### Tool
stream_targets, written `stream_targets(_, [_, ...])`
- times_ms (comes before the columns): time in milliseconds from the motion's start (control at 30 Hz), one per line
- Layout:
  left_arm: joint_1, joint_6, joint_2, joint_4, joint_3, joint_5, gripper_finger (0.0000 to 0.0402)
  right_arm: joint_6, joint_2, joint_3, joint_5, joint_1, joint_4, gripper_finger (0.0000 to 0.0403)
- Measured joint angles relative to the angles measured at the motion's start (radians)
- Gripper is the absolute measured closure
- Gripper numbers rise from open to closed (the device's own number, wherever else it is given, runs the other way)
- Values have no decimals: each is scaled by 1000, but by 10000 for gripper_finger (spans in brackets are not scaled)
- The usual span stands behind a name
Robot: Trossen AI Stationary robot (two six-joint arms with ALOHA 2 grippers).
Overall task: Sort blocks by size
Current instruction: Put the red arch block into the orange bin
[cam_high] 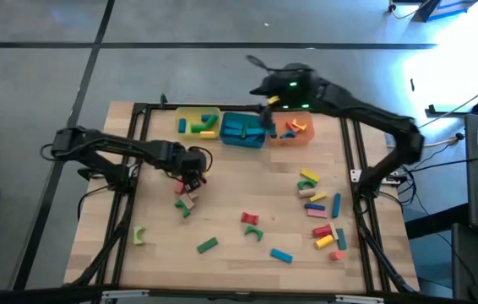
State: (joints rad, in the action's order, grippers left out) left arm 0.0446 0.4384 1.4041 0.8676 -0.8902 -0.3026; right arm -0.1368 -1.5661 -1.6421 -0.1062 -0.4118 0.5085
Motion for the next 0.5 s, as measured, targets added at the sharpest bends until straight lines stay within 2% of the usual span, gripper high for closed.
stream_targets(200, [48,-81,94,-81,0,82,192,19,159,0,-2,0,188,160])
stream_targets(300, [68,-107,133,-114,0,91,192,47,223,0,-7,1,283,160])
stream_targets(500, [106,-117,207,-114,0,124,193,54,309,0,35,86,482,160])
